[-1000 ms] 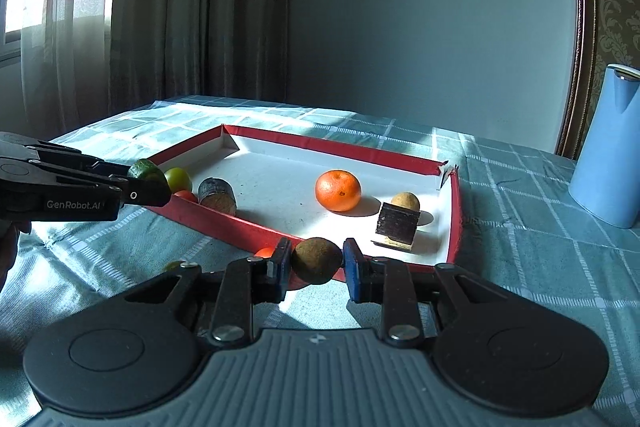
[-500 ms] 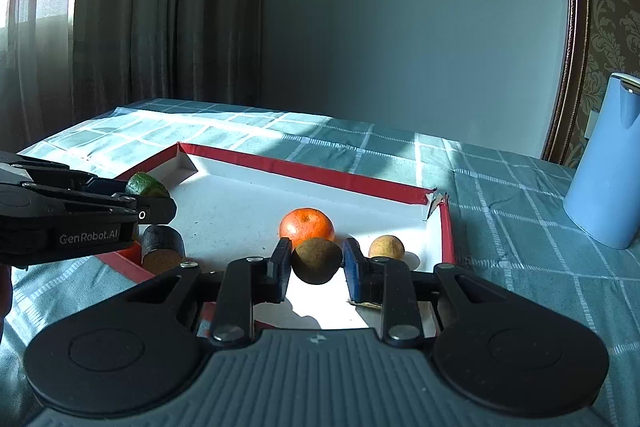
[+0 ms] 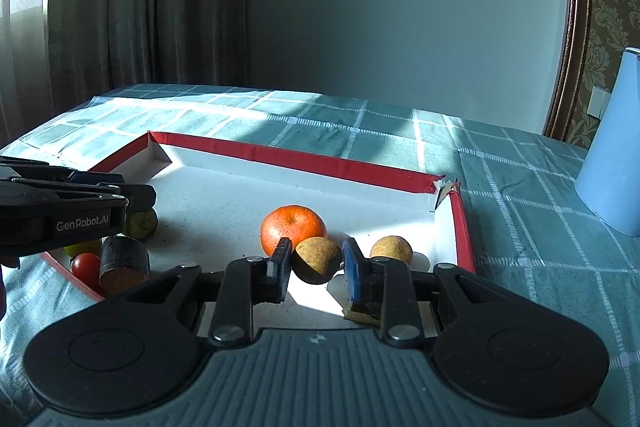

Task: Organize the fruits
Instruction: 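Carry the green cube and kiwi over the tray with both tools, then lower cube and kiwi into the tray and open both tools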

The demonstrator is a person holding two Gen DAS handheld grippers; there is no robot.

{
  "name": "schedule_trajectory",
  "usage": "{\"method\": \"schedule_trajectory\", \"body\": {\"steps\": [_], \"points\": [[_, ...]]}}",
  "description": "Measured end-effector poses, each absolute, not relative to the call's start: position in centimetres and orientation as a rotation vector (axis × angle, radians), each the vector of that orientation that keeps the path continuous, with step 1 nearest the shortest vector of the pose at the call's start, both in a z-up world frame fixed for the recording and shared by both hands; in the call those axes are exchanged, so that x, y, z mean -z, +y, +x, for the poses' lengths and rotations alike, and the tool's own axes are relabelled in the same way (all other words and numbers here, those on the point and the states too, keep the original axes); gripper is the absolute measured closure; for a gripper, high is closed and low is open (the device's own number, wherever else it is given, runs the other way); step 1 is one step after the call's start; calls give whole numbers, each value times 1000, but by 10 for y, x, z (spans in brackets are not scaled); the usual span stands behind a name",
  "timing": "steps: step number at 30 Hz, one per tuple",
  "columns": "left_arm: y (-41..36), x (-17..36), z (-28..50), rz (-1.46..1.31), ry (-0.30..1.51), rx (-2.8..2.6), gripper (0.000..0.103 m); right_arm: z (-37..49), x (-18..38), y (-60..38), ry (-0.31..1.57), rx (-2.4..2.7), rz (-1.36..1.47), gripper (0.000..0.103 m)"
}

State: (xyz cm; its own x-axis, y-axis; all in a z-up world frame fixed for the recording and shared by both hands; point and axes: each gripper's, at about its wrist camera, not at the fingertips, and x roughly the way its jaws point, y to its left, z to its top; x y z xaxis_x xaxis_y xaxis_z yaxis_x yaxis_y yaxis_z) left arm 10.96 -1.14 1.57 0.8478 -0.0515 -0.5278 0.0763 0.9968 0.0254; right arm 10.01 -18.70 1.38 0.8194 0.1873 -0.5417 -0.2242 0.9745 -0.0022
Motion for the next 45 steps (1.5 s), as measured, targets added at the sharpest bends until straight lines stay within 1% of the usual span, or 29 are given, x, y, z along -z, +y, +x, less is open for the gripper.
{"method": "schedule_trajectory", "body": {"steps": [11, 14, 18, 23, 27, 29, 30, 31, 35, 36, 37, 39, 40, 41, 43, 45], "points": [[-16, -13, 119, 64, 567, 52, 78, 112, -11, -187, 588, -213, -54, 76], [-16, -12, 122, 58, 572, 36, 74, 114, -12, -187, 592, -213, -40, 76], [-17, -8, 127, 63, 588, 10, 65, 118, -12, -186, 601, -223, -32, 76], [-17, -5, 130, 63, 608, 7, 62, 120, -12, -188, 604, -227, -18, 76], [-16, -1, 132, 70, 625, -7, 54, 122, -10, -191, 599, -212, 1, 76], [-15, 0, 133, 67, 632, -7, 53, 124, -10, -193, 608, -218, 11, 76], [-15, 0, 133, 64, 636, -7, 49, 124, -11, -194, 611, -218, 13, 76], [-15, 0, 134, 61, 637, -9, 42, 125, -11, -193, 612, -219, 10, 76], [-15, 0, 132, 67, 625, -14, 36, 124, -10, -193, 601, -209, -3, 72], [-15, 0, 132, 65, 623, -12, 31, 124, -11, -193, 599, -208, 0, 72], [-15, 0, 131, 65, 620, -12, 30, 124, -11, -195, 595, -211, 7, 70], [-15, -1, 130, 67, 614, -13, 29, 122, -11, -196, 585, -214, 21, 48], [-14, -1, 129, 65, 612, -13, 29, 121, -12, -197, 571, -210, 31, 27], [-14, -2, 129, 64, 611, -14, 29, 118, -14, -198, 549, -198, 37, 25], [-14, -2, 130, 64, 612, -12, 25, 114, -18, -198, 521, -186, 20, 25], [-14, -1, 129, 63, 610, -13, 24, 112, -21, -199, 502, -182, 16, 25]]}}
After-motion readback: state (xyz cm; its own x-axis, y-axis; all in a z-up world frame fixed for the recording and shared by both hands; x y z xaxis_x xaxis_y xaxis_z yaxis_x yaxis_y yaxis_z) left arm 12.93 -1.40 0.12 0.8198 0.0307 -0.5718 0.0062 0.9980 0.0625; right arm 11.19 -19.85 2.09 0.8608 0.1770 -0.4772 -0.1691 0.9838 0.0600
